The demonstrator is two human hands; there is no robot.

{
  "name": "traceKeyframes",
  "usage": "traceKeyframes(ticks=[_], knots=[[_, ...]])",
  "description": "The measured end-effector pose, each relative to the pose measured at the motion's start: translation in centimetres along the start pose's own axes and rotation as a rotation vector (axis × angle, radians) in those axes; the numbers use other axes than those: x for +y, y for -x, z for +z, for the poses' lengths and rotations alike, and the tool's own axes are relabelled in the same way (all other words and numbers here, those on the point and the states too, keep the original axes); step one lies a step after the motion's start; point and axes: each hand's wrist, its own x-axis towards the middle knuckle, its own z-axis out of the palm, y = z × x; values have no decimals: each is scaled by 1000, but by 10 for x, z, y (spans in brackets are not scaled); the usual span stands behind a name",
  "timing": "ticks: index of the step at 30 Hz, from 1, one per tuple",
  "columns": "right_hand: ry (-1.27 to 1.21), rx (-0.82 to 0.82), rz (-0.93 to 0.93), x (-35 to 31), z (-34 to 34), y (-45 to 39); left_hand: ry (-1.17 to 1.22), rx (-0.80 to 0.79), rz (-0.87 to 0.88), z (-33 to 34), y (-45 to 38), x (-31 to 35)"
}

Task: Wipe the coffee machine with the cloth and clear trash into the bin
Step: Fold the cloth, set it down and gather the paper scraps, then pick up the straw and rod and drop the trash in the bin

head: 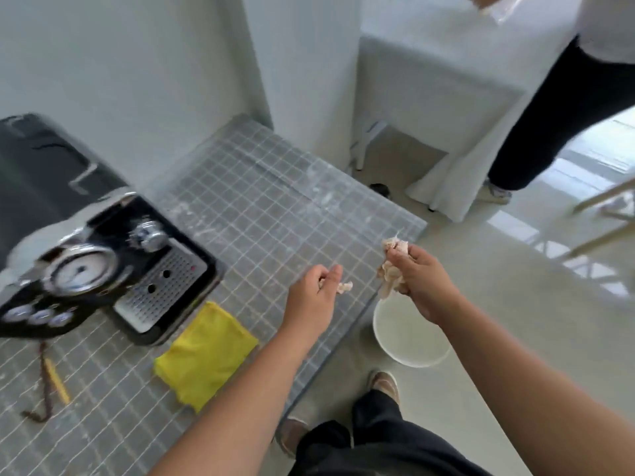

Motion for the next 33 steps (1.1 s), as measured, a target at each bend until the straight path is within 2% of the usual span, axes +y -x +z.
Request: traceKeyframes(ticks=[5,7,9,11,16,18,22,27,30,33], knots=[[10,84,166,27,-96,-23,0,-179,-72,113,-33,39],[-7,112,261,42,-120,-29,56,-271,-173,152,-38,40],[-12,155,340,59,-139,-36,241,-362,-352,182,-41,40],[16,188,406,74,-153,-41,364,-401,-503,202,-45,38],[45,226,568,106,-177,-49,379,-518,-705,230,-58,29],[91,234,585,113,-184,-51,390,-512,-753,232,-63,22],[21,233,549,111,-190,-49,275,-416,-636,221,-61,30],[-32,212,438,97,-184,-44,214,-425,-412,178,-42,48],[13,212,374,76,-166,-43,237,-442,-333,138,-22,54],[148,114,302,52,-127,-41,308,-362,-291,90,5,56]])
